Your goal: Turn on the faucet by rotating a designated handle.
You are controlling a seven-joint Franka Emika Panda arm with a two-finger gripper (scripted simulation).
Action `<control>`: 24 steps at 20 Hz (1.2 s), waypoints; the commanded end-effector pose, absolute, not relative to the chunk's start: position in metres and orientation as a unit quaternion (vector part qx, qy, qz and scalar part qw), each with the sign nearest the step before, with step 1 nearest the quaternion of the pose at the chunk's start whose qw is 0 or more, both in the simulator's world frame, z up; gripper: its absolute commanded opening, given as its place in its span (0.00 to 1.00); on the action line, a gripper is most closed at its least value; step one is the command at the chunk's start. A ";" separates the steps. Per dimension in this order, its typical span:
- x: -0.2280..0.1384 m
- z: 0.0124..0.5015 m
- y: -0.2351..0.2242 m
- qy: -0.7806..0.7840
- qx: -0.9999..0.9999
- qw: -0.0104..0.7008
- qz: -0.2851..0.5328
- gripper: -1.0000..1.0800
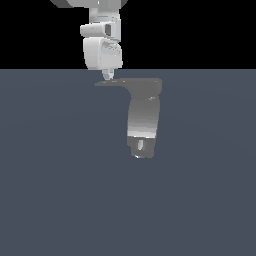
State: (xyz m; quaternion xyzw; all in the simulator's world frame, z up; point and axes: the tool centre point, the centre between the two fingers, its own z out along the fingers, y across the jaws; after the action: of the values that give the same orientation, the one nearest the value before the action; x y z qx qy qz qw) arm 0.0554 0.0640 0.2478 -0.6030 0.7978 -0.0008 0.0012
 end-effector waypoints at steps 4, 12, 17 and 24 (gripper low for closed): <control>0.038 0.248 0.069 0.798 -0.603 0.000 0.000 0.00; 0.013 0.248 0.077 0.798 -0.603 0.000 0.000 0.00; -0.002 0.248 0.082 0.798 -0.603 0.000 0.000 0.00; -0.012 0.248 0.079 0.800 -0.600 0.001 -0.001 0.00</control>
State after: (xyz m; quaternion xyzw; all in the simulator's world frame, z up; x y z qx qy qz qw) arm -0.0093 0.0812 0.2478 -0.6012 0.7991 -0.0006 0.0016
